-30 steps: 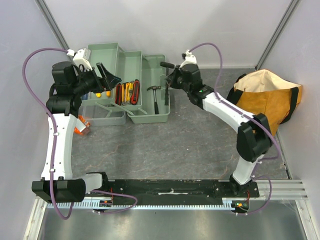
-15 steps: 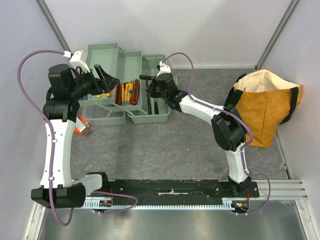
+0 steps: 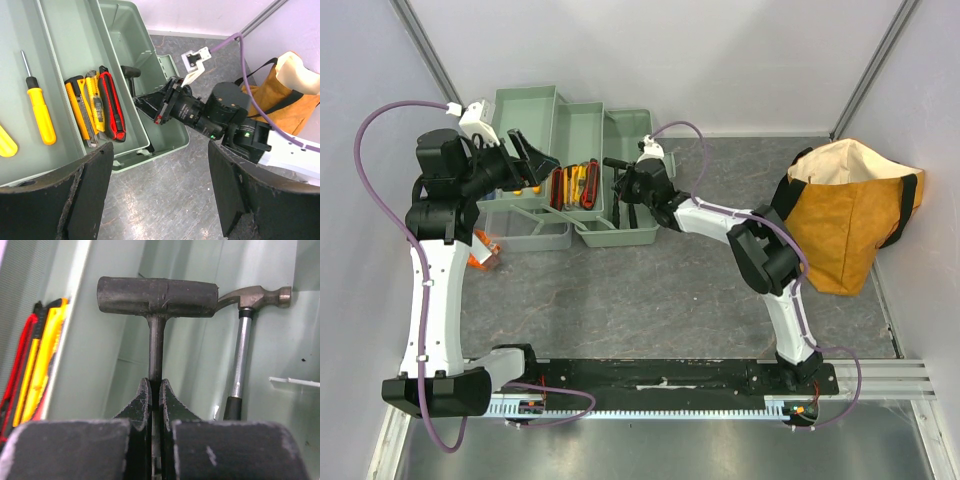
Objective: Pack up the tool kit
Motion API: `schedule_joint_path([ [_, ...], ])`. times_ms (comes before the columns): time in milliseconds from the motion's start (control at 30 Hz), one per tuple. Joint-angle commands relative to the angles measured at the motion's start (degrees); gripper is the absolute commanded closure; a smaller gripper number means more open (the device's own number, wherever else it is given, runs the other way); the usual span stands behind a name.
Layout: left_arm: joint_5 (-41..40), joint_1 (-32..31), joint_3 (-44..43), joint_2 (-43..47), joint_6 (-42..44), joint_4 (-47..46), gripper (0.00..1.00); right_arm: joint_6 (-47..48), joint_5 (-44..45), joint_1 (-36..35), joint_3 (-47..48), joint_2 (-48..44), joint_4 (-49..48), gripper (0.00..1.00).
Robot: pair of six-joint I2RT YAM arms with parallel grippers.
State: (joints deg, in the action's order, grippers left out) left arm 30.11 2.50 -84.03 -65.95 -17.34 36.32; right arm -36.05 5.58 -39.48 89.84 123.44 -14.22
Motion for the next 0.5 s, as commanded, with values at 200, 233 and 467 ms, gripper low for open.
schedule_joint_path([
  [200, -1.54, -0.13, -0.08, 0.91, -1.38, -0.37, 0.19, 3.26, 1.27, -0.94, 11.32, 9.36, 6.39, 1.0],
  [233, -1.8, -0.13, -0.08, 1.0, -1.46, -0.28, 0.19, 3.62, 1.45, -1.03, 11.49, 9.54, 6.48, 0.98],
  [467, -5.14, -0.04, -0.17, 0.47, -2.25, 0.86, 0.19, 4.85, 0.74, -1.47, 12.46, 11.13, 7.97, 0.68],
])
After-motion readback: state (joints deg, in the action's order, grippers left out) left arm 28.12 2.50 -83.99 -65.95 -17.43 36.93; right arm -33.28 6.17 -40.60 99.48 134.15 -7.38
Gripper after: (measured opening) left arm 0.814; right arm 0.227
